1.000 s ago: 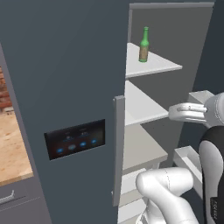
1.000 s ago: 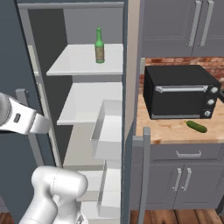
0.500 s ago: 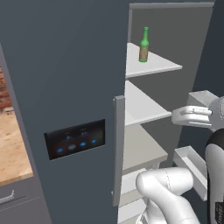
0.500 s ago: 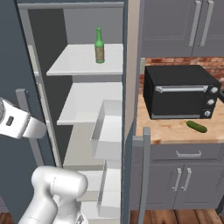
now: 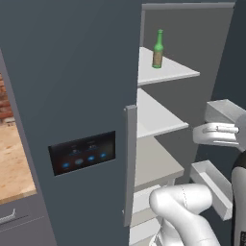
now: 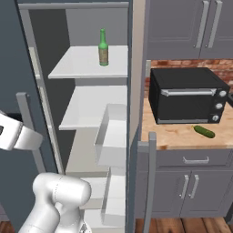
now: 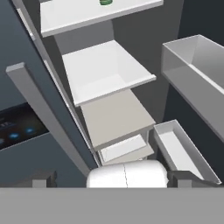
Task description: Place the beer on the top shelf of the fridge to keep it out of children's reach, and place the cucumber and orange on lower shelves for easy access.
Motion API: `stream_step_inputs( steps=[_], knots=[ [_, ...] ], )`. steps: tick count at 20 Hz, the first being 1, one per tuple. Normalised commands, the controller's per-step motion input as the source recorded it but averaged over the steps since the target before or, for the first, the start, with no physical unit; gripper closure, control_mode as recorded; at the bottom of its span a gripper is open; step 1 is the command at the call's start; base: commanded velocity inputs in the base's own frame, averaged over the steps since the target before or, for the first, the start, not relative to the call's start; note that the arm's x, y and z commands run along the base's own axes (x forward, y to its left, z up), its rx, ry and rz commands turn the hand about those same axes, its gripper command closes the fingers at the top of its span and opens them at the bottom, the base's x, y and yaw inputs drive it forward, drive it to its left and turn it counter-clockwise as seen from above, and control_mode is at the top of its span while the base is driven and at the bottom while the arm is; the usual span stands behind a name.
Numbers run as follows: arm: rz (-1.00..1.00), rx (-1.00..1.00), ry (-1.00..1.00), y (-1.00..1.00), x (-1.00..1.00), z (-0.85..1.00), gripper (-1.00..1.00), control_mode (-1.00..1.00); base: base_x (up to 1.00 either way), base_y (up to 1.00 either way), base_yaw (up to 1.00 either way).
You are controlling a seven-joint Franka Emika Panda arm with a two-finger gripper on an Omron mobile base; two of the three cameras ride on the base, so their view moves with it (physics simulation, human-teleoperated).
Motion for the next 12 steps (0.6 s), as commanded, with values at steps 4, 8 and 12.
stream_step_inputs(
  steps=[4,8,12],
  knots=[
    [0.00,0.00,0.00,0.00,0.00,0.00,-1.00,1.00,0.00,-0.43,0.00],
    [0.00,0.00,0.00,0.00,0.00,0.00,-1.00,1.00,-0.04,-0.55,0.00],
    [0.00,0.00,0.00,0.00,0.00,0.00,-1.00,1.00,-0.48,-0.27,0.00]
  ],
)
